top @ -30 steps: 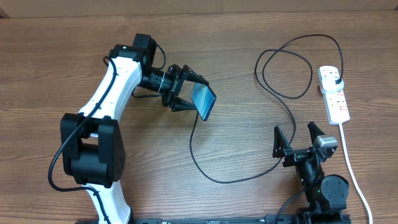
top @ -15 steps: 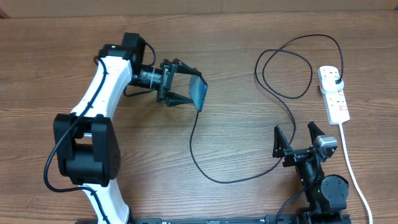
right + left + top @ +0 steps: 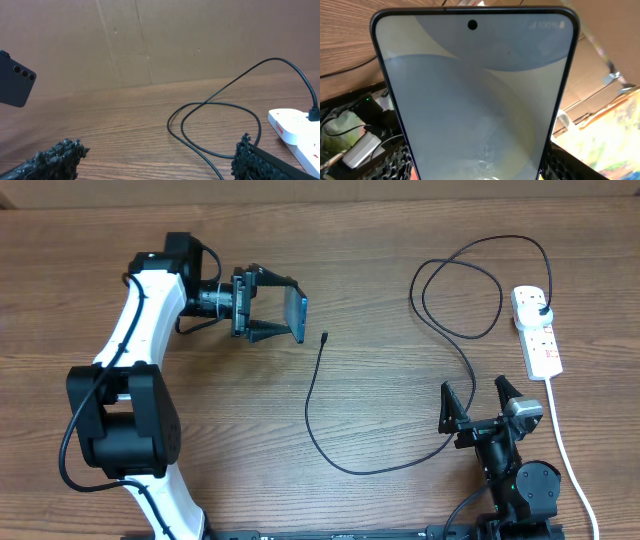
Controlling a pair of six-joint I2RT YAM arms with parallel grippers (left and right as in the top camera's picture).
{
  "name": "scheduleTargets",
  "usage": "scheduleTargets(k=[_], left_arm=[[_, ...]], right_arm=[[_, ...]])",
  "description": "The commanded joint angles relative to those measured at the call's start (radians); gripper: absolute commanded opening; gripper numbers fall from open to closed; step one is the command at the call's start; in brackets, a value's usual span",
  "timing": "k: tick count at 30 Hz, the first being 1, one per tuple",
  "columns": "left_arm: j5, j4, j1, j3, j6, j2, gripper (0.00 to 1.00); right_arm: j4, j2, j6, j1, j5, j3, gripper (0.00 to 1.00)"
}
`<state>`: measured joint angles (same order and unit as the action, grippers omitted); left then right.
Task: Plug charger to phone and switch on socket
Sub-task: 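Carry the smartphone with the left gripper toward the table center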
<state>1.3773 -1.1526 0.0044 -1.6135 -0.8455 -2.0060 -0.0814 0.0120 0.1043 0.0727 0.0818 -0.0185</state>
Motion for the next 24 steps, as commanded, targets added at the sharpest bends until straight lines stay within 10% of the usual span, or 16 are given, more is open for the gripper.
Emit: scheduleTargets(k=[1,24], left_arm=[[0.064,-0.002,0.024,-0.031,-0.05,-0.002,0.64],[0.06,-0.002,0.058,-0.031,-0.085,-0.002,0.64]], right_arm=[[0.005,-0.008,-0.001,0.003,0.005,0.011,1.0],[0.005,-0.008,-0.001,0.003,0.005,0.011,1.0]])
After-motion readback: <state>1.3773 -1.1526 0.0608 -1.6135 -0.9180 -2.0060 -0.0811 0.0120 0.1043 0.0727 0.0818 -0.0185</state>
